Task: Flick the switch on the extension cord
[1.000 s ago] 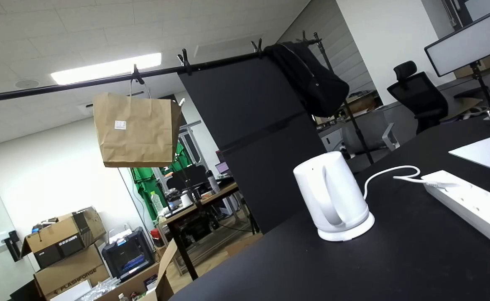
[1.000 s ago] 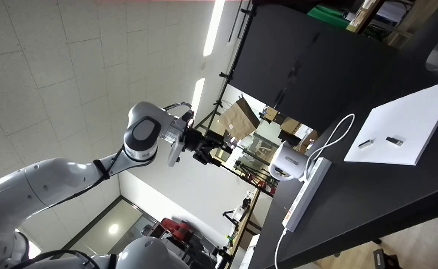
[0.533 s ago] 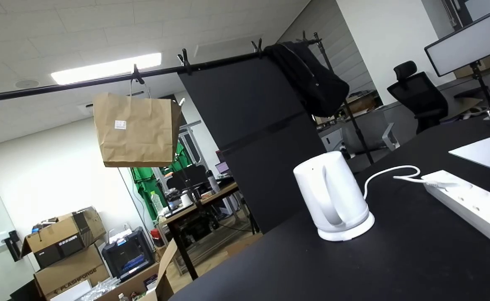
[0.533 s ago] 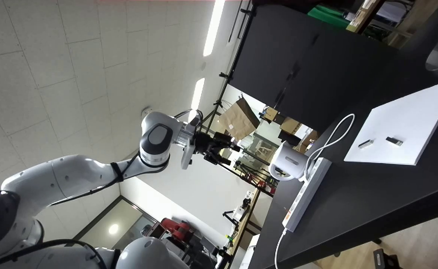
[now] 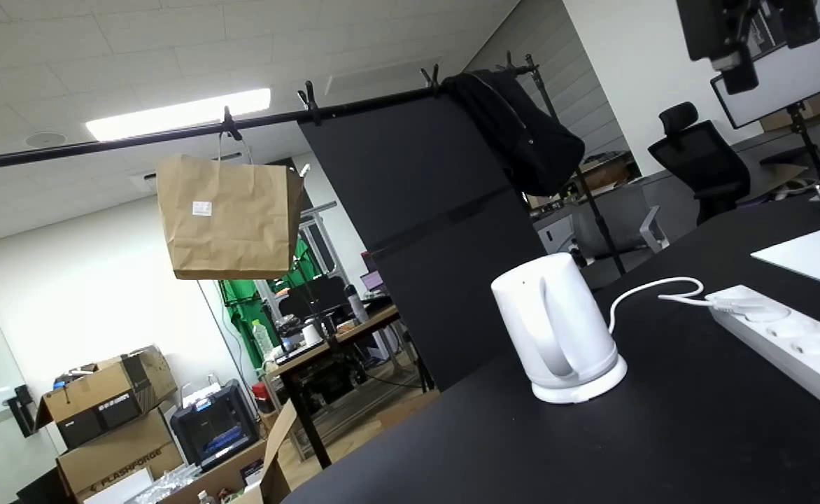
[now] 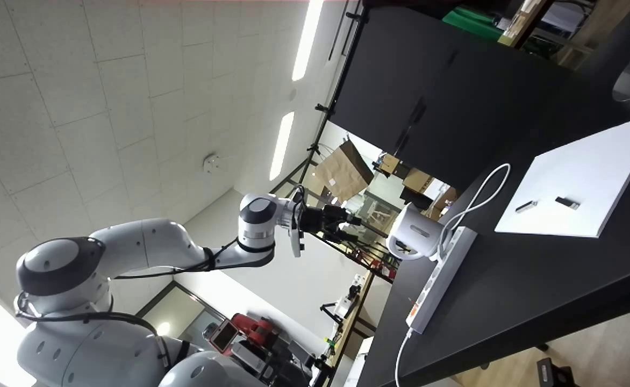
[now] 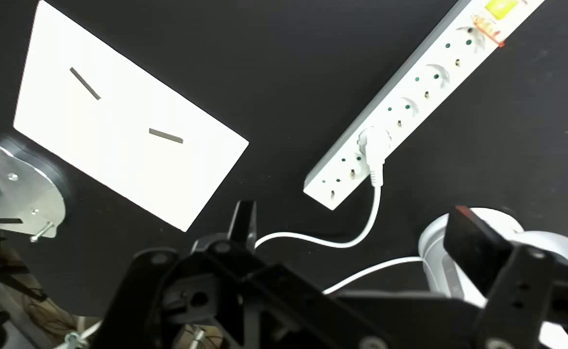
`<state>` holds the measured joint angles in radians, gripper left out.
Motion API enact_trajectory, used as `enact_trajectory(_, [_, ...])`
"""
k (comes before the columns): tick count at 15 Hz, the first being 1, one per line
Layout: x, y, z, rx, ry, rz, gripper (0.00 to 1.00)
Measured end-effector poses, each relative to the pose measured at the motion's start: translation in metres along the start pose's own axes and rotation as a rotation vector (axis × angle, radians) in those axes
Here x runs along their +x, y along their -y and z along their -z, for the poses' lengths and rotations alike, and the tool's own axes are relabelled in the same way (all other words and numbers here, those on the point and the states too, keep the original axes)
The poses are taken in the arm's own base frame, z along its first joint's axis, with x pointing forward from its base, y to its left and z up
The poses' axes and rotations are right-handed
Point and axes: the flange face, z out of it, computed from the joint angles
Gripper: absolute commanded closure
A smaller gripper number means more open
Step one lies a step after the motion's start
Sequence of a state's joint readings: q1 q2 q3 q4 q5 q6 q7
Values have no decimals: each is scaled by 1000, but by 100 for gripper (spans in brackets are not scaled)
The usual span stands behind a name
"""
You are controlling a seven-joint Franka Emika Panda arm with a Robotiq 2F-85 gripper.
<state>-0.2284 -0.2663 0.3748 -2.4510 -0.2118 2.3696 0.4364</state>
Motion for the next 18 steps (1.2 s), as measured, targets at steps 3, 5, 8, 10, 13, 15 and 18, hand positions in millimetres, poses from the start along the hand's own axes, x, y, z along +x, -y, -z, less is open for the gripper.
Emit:
enact_trajectory(3, [8,35,-13,-98,75,-40,0])
enact_trajectory(5, [10,61,-19,-100,126,-34,0])
enact_trajectory(8, [11,93,-28,-72,186,-15,0])
enact_trajectory(10, [11,98,-33,-70,195,-4,0])
enact_trajectory(13, [12,95,-34,-71,196,-7,0])
enact_trajectory(15, [12,95,-34,-71,196,-8,0])
enact_trajectory(18, [12,95,-34,-71,196,-7,0])
